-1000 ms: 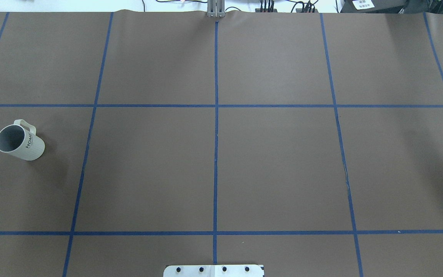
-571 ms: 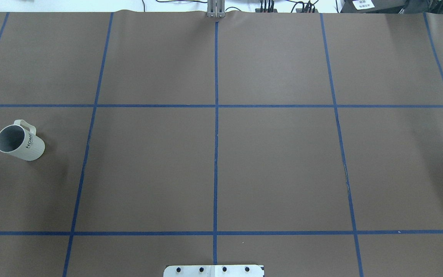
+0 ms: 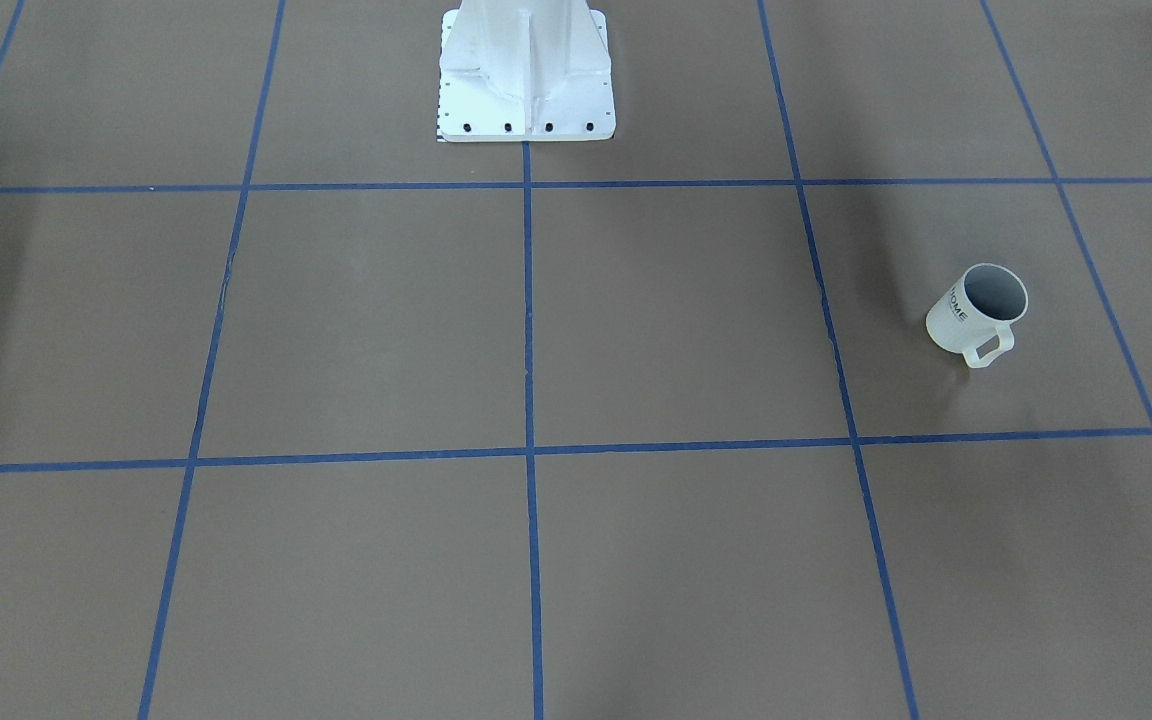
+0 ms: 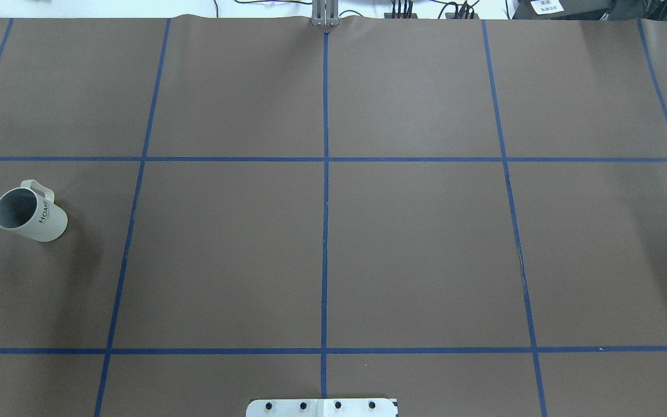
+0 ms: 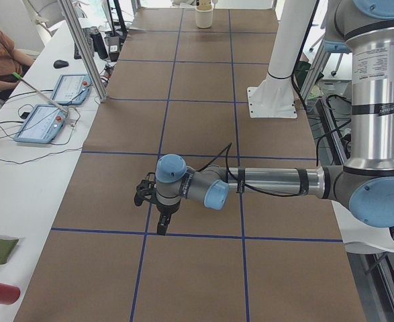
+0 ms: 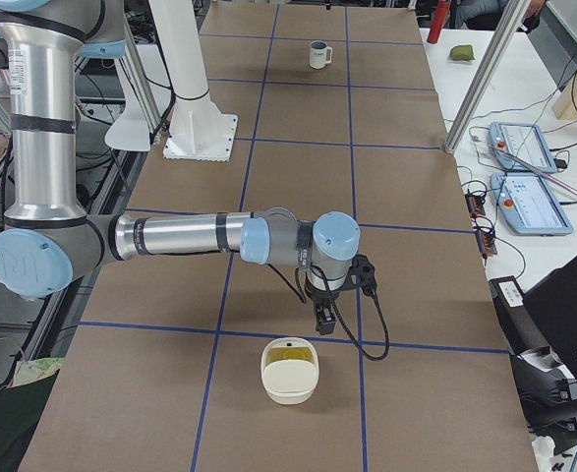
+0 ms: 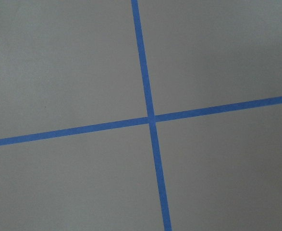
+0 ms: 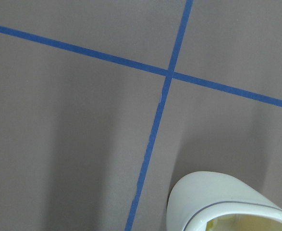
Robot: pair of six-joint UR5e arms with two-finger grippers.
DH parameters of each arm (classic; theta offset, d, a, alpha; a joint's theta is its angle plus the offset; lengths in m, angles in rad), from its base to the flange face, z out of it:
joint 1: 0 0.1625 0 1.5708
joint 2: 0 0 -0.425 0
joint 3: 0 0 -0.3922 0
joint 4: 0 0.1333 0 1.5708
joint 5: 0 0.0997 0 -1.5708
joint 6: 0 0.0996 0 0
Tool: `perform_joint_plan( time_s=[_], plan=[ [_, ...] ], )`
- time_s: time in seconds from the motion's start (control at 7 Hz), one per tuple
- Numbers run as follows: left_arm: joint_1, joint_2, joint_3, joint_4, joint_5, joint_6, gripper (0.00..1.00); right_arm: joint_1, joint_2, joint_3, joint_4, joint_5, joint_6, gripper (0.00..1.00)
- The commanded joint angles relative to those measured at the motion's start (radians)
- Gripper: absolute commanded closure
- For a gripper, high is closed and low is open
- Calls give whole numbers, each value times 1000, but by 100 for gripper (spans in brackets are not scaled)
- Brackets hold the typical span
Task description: Left arm hands cup to right arm to dump lemon
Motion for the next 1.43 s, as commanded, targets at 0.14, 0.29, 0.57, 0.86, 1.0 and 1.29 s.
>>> perform_joint_plan(
  time_s=[0.14,0.29,0.57,0.86,1.0,1.29],
  plan=[
    [-58,-1,-74,105,-43,25,0,0,2,-27,41,24,29,0],
    [-66,-1,-93,145,-43,82,0,0,2,-64,90,26,32,0],
    [-96,-2,-100,227,-42,189,0,0,2,-90,132,43,78,0],
    [-98,-5,-100,227,-40,187,0,0,1,-101,134,78,85,0],
    [-98,-7,-100,228,-40,187,0,0,4,-96,134,78,108,0],
    [-112,-8,-100,230,-40,187,0,17,13,-70,134,81,148,0]
  ],
)
